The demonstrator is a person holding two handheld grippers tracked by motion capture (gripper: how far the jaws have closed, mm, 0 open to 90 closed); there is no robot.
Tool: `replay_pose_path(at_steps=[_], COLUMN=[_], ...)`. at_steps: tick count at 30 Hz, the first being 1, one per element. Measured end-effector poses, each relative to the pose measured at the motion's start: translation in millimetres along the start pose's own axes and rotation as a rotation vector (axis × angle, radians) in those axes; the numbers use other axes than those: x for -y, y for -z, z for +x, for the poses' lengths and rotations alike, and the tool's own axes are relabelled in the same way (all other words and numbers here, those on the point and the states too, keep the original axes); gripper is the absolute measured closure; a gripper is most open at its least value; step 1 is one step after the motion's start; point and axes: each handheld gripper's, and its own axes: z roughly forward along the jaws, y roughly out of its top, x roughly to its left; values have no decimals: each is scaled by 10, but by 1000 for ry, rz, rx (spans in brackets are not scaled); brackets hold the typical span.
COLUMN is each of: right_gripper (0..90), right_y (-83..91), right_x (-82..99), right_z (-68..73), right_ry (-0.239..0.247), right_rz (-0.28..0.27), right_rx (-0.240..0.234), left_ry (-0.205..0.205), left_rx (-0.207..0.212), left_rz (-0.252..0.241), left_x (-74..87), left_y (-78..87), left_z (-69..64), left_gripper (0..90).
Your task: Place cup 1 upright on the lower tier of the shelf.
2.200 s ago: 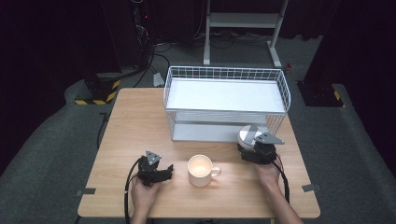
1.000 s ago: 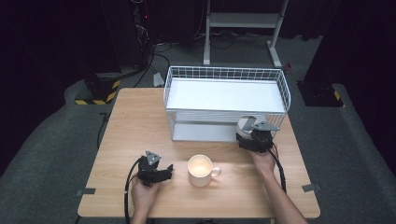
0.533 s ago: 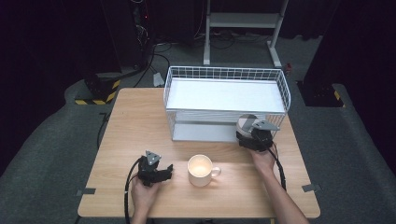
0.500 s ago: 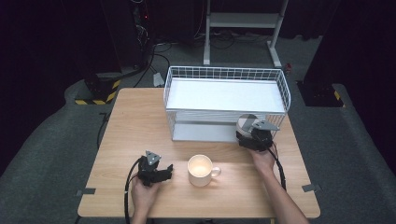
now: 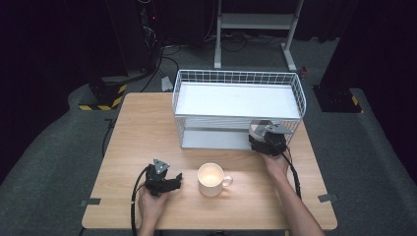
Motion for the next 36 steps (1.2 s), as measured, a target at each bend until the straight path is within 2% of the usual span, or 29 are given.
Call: replay_pose_path(at_steps=[7,10,13,15,16,20,26,29,30,36], right_gripper=[188,184,140,122,114,107,106,135,134,175], right_y=[-22,-14,-12,-31,-38,-30,66,141,166,295], right_x=[12,9,14,30,40,53,92,119,129,201], right_z=[-25,-35,-48,-48,-46,-48,-50,-55,-41,-22], right_ry=[-2,-8,-13,-5,-17,-9,-15,-7,-21,-13], right_rz=[-17,-6,8,32,40,37,46,38,40,25], right_rx=[-8,-18,-38,-31,-34,-36,-26,-2,0,-31], left_ry=[5,5,7,8,7,8,8,8,8,8], left_rx=[-1,-1,-4,-6,-5,-6,-6,-6,-6,-6], left_rz=[-4,-4,0,-1,0,-1,-1,-1,-1,-1], left_x=[0,0,-2,-2,-2,-2,-2,-2,-2,-2], left_y=[-2,-3,-3,-4,-3,-4,-3,-3,-4,-4], left_z=[-4,-4,-4,-4,-3,-4,-4,-4,-4,-4], left_gripper=[195,196,196,195,194,194,194,194,194,194])
